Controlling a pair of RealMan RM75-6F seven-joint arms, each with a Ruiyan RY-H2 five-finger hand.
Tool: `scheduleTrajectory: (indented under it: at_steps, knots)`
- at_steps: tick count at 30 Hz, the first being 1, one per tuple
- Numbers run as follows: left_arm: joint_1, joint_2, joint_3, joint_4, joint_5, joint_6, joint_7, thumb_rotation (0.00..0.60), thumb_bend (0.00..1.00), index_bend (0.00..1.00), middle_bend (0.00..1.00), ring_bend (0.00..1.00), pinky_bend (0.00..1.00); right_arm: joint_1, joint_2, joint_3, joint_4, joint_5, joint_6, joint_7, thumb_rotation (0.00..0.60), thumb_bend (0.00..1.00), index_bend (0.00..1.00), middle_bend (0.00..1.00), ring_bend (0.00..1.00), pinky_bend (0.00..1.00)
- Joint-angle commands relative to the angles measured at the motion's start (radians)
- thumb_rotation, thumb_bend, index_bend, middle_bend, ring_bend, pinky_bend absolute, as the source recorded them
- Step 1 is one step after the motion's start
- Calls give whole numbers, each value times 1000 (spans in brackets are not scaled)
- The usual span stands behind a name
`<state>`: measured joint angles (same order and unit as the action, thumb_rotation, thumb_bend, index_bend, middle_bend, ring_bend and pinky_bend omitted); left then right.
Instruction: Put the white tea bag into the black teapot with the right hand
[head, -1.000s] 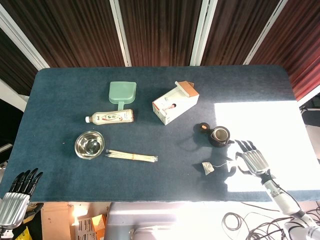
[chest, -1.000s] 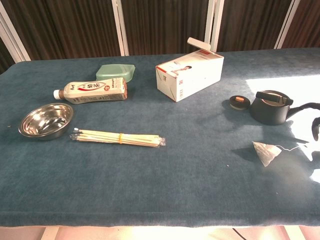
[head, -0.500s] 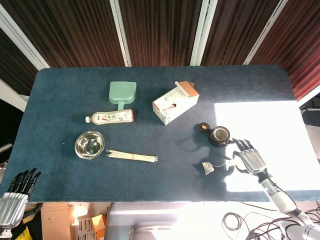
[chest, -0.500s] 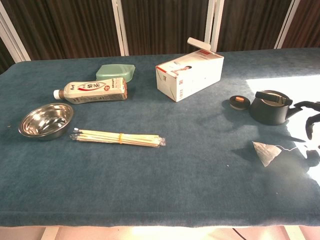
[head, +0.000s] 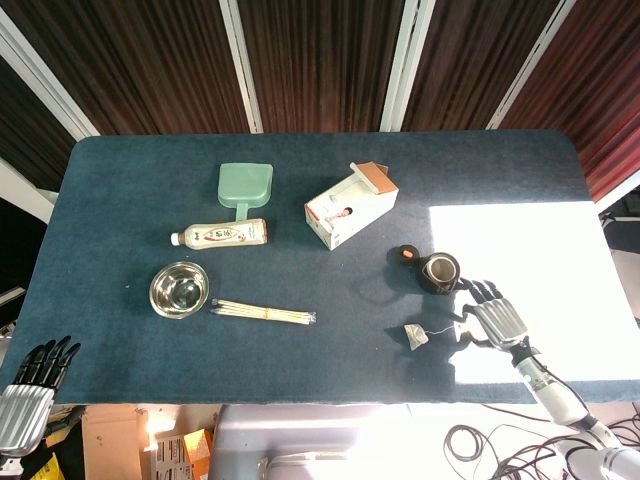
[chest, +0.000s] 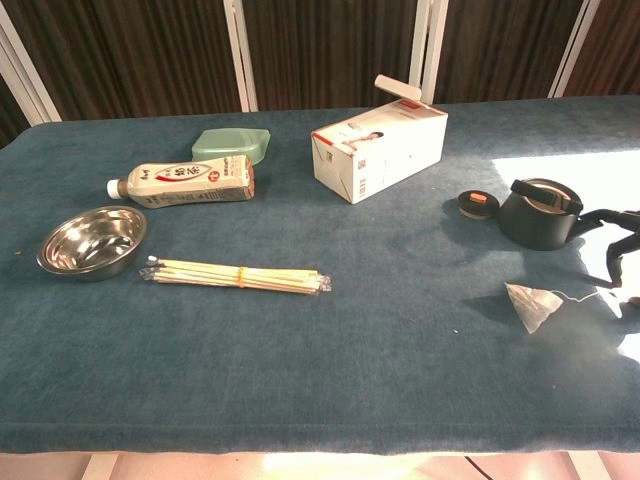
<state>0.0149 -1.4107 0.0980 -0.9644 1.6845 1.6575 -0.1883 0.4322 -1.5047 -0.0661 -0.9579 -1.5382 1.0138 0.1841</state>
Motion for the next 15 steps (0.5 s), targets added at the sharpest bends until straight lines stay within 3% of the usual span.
scheduleTrajectory:
  at_steps: [1, 15]
  knots:
    - [1, 0, 0, 0, 0, 1, 0, 600, 29, 0, 22, 0, 102, 0, -1, 0, 2, -1, 1, 1, 600, 317, 568, 0, 0, 0]
    - [2, 0, -1, 2, -2, -1, -5, 600, 28, 0, 22, 0, 102, -7, 16, 6, -19, -19, 46, 26, 600, 387, 654, 12, 0, 0]
